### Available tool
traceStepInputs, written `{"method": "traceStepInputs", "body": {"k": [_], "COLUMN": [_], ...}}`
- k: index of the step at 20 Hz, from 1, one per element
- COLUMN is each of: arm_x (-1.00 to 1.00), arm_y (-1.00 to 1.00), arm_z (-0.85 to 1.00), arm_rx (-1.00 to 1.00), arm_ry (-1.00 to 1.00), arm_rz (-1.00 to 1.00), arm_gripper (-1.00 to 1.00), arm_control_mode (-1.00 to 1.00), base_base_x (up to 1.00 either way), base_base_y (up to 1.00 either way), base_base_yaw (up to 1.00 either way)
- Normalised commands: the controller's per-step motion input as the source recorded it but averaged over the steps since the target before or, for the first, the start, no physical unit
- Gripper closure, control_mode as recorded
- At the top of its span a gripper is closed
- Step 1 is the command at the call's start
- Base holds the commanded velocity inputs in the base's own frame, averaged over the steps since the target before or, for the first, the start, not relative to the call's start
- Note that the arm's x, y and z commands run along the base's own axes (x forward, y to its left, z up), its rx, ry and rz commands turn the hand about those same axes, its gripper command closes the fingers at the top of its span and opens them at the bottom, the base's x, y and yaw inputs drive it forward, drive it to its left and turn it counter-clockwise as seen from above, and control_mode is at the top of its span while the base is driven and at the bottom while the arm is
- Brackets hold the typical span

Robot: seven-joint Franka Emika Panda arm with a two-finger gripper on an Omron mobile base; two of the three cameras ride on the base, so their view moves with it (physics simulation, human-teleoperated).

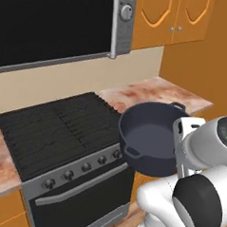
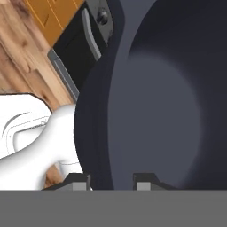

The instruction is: Move the pot and pan from the stove into the sink.

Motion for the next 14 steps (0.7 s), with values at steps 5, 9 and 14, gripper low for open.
{"method": "traceStepInputs", "body": {"k": [5, 9, 14], "arm_x": [0.00, 0.00, 0.00], "arm_y": [0.00, 0.00, 0.00], "arm_z": [0.00, 0.00, 0.00], "arm_rx": [0.00, 0.00, 0.00], "arm_ry": [0.00, 0.00, 0.00], "arm_rz": [0.00, 0.00, 0.00], "arm_gripper": [1.00, 1.00, 1.00], "arm_control_mode": [1.00, 1.00, 1.00], "base_base_x": [0.00, 0.00, 0.00], "base_base_y": [-0.01, 0.00, 0.00], "base_base_yaw": [-0.41, -0.42, -0.43]}}
